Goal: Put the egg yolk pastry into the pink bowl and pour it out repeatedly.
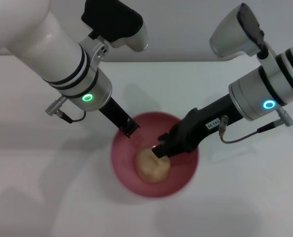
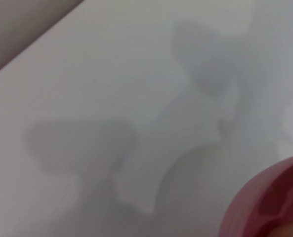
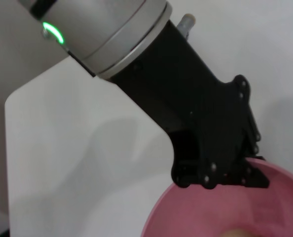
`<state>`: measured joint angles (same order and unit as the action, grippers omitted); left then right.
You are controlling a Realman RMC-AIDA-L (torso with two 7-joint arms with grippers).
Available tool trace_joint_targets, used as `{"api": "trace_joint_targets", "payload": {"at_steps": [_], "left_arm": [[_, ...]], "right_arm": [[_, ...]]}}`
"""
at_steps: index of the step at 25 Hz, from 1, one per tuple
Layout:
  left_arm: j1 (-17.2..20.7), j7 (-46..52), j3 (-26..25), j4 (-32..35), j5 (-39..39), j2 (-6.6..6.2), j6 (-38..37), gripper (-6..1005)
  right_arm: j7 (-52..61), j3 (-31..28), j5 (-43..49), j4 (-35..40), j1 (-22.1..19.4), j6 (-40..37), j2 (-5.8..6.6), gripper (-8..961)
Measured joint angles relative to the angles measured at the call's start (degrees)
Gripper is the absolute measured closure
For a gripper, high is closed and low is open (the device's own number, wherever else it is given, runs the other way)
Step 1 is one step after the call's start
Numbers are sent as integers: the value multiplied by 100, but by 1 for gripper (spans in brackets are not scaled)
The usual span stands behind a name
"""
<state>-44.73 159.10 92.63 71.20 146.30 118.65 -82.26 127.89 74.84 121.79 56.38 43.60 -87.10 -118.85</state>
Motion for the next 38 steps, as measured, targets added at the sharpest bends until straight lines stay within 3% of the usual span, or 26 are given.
{"api": "trace_joint_targets", "payload": {"at_steps": [5, 10, 16, 21, 22, 23, 24, 28, 38], "left_arm": [[107, -22, -78, -16, 91, -34, 243, 1001], [356, -81, -346, -4, 386, -54, 684, 1000], [1166, -508, -398, 319, 397, -62, 1970, 999], [2087, -1217, -170, 941, 47, -58, 3076, 1000], [2087, -1217, -170, 941, 47, -58, 3076, 1000], [2308, -1438, -87, 1033, -151, -57, 3435, 1000], [2786, -1961, 155, 1208, -606, -59, 4223, 1000], [3257, -2692, 673, 1344, -884, -62, 5174, 1000], [3763, -4137, 2562, 1152, -806, -69, 7865, 999]], "right_arm": [[464, -190, 6, 263, -158, 24, 26, 587], [844, -960, 7, 813, -617, -113, 34, 497], [946, -2399, 233, 985, -1026, -603, 40, 425], [908, -3018, 688, 916, -1250, -662, 53, 424], [897, -3127, 784, 897, -1285, -665, 53, 424], [888, -3207, 837, 867, -1308, -666, 54, 424], [873, -3318, 884, 811, -1328, -666, 60, 424], [790, -3555, 881, 563, -1339, -626, 136, 425], [774, -3780, 863, 370, -1346, -509, 205, 425]]}}
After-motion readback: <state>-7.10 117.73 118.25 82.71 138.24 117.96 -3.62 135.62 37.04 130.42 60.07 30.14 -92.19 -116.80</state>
